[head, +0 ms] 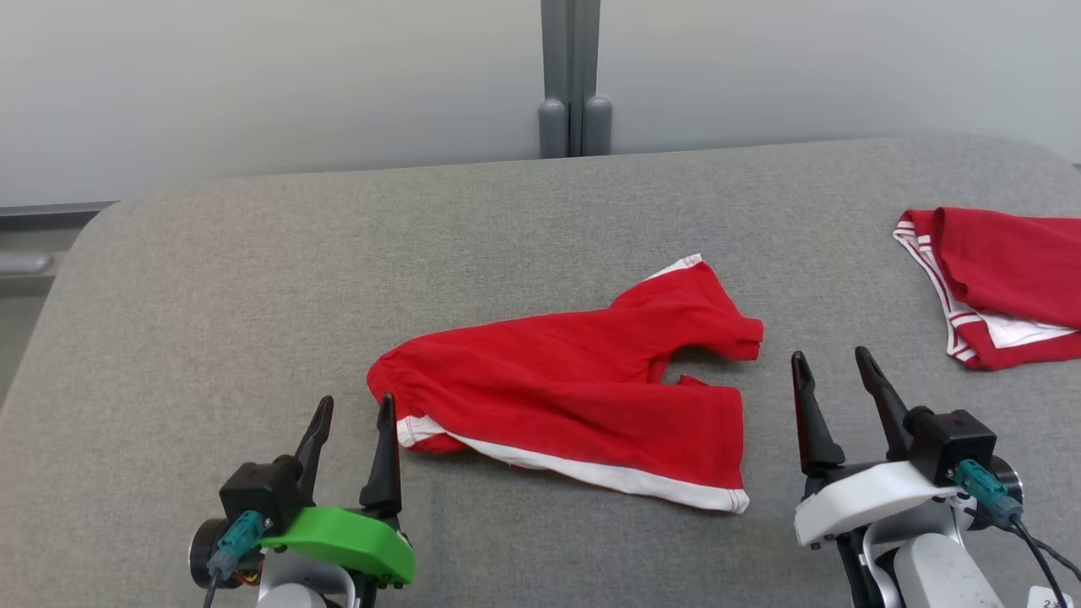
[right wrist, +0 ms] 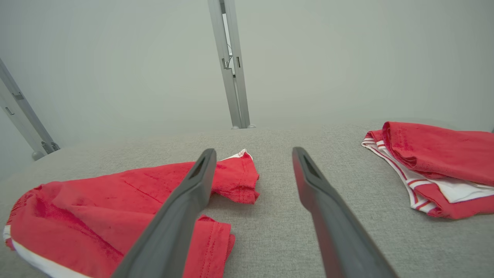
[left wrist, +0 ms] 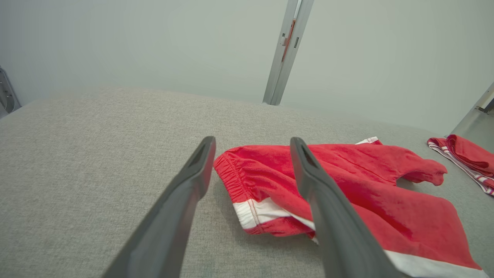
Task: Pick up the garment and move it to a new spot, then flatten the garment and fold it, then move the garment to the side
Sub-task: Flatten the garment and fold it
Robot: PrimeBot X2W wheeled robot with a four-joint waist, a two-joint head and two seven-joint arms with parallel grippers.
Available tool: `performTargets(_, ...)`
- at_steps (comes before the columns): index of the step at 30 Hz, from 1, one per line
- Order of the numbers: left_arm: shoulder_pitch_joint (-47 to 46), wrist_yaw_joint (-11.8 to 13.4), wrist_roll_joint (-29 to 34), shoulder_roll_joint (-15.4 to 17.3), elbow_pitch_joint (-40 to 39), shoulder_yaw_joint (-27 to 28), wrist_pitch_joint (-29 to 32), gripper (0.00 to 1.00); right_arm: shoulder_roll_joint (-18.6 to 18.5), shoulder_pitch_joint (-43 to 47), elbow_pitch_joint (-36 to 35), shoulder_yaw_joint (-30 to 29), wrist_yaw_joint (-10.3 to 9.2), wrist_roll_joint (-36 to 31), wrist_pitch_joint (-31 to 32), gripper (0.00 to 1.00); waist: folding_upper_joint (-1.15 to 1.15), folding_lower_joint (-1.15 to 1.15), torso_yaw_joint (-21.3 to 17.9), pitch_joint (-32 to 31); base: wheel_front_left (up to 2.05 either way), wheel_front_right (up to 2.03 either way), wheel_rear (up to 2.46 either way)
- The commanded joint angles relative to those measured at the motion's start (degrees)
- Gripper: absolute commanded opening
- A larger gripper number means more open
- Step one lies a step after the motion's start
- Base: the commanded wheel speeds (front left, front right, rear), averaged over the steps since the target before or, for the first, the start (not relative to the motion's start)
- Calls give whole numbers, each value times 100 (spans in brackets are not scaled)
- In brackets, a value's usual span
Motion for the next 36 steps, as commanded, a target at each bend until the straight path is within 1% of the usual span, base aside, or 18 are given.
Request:
performTargets(1,121,-30,110,-25,-23,54,0,100,-9,57,-15,58,-9,48,-18,100,0,0,102,-51,0,0,0)
performTargets(6,243,6,290,-141,-148,306,0,100,-11,114,-29,216,-9,215,-17,100,0,0,115,-59,0,0,0)
performTargets(13,331,5,514,-180,-284,488,0,100,-12,138,26,398,-9,279,-17,100,0,0,62,-71,0,0,0)
performTargets(22,336,-48,617,-204,-267,538,0,100,-13,128,55,324,-9,166,-18,100,0,0,20,-66,0,0,0)
performTargets(27,330,-15,574,-205,-238,511,0,100,-13,260,187,297,-9,32,-12,100,0,0,-2,-16,0,0,0)
performTargets(36,228,-3,550,-204,-269,515,0,100,-9,830,244,476,-9,-118,396,100,0,0,33,265,0,0,0)
